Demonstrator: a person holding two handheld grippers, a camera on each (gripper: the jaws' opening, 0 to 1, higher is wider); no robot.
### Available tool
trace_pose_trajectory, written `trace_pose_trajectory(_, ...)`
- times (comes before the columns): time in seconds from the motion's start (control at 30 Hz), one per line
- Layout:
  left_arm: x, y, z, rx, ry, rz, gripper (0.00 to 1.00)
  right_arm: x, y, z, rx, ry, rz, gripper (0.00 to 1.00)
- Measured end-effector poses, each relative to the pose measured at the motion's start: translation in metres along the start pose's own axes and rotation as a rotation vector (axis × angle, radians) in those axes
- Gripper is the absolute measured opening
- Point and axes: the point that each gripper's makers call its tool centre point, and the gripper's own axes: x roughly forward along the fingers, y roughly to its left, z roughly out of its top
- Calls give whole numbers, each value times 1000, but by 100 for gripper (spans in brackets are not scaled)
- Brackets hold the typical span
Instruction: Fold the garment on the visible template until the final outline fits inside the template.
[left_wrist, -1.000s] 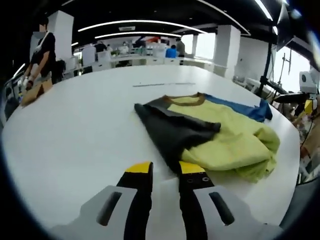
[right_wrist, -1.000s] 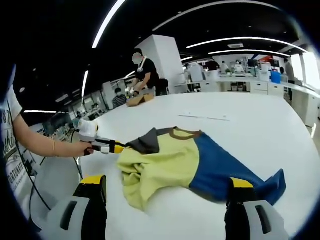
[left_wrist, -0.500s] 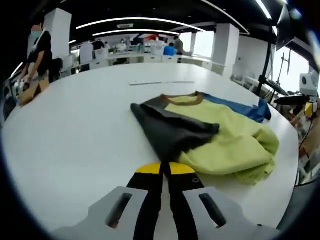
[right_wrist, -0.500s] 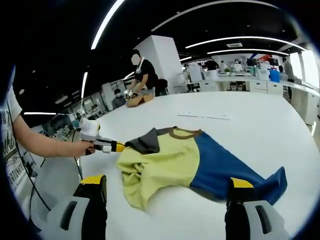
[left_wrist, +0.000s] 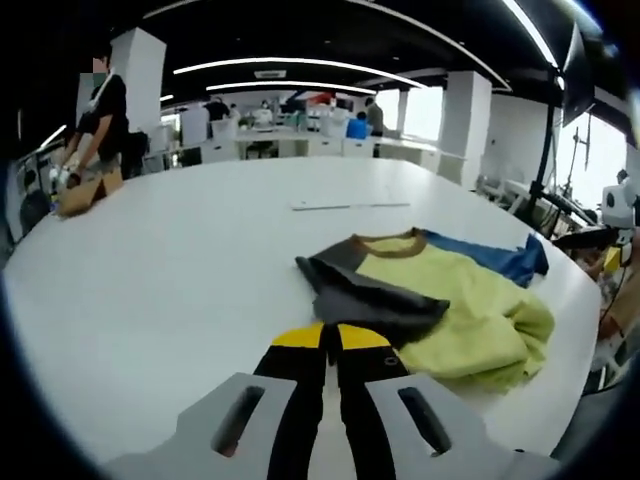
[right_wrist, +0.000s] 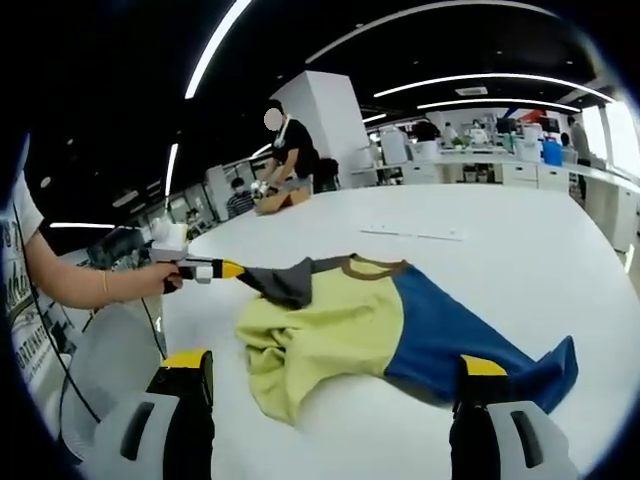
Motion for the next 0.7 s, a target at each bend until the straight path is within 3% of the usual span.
trace_pose_trajectory(0.33, -23, 22, 22, 30, -49, 60, 1, 0, 1, 0, 5, 1, 4, 99)
trace_pose_trajectory(0.7, -44, 63, 19, 46, -32, 158, 1, 1, 2, -1, 8, 9, 8, 99)
